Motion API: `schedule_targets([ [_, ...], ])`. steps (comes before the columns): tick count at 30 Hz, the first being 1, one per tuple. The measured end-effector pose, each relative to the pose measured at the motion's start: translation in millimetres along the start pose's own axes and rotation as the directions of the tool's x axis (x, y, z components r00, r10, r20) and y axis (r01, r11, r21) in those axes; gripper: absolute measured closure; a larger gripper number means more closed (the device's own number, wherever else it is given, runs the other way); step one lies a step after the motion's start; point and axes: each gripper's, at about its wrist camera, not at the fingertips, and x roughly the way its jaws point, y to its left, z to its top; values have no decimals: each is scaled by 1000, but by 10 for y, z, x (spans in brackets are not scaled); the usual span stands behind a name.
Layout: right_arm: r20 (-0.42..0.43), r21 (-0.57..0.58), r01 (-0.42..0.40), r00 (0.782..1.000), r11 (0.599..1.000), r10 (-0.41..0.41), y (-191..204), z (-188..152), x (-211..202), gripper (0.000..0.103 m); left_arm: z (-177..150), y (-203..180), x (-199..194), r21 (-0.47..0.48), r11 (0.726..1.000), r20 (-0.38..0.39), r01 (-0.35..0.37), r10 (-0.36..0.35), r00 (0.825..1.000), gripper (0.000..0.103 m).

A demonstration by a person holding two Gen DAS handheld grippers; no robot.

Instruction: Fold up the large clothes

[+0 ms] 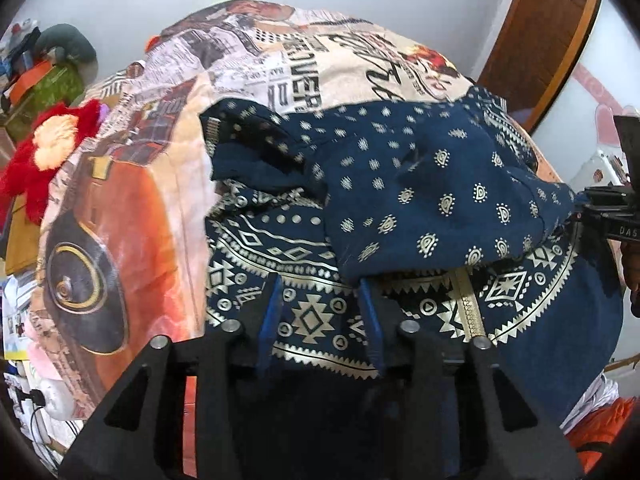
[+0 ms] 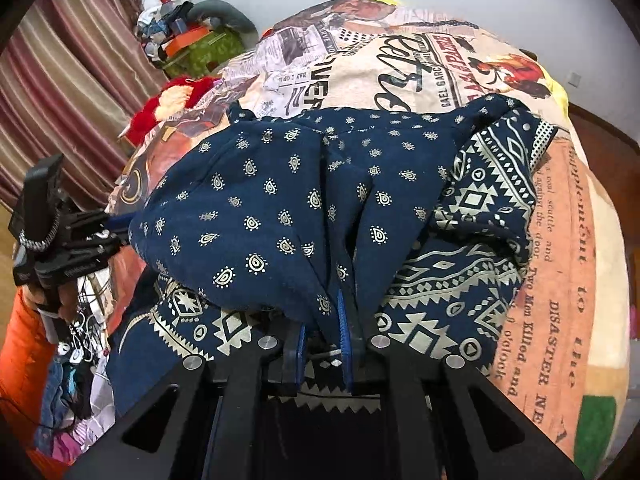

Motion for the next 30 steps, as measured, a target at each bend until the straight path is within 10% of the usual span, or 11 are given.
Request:
schedule_targets([
  [10, 8, -29, -4, 1000, 1000, 4, 16, -78, -135, 79, 95, 238, -154, -52, 997, 34, -59, 61, 998, 64],
  [16, 55, -76, 11, 998, 997, -7, 24, -171, -405, 38, 313, 257, -143, -78, 994, 73, -77, 83, 994, 46],
  [30, 165, 231, 146, 969, 962, -187, -993, 758, -271, 26, 1246, 756, 991, -354, 934, -33, 51, -67, 997, 43],
])
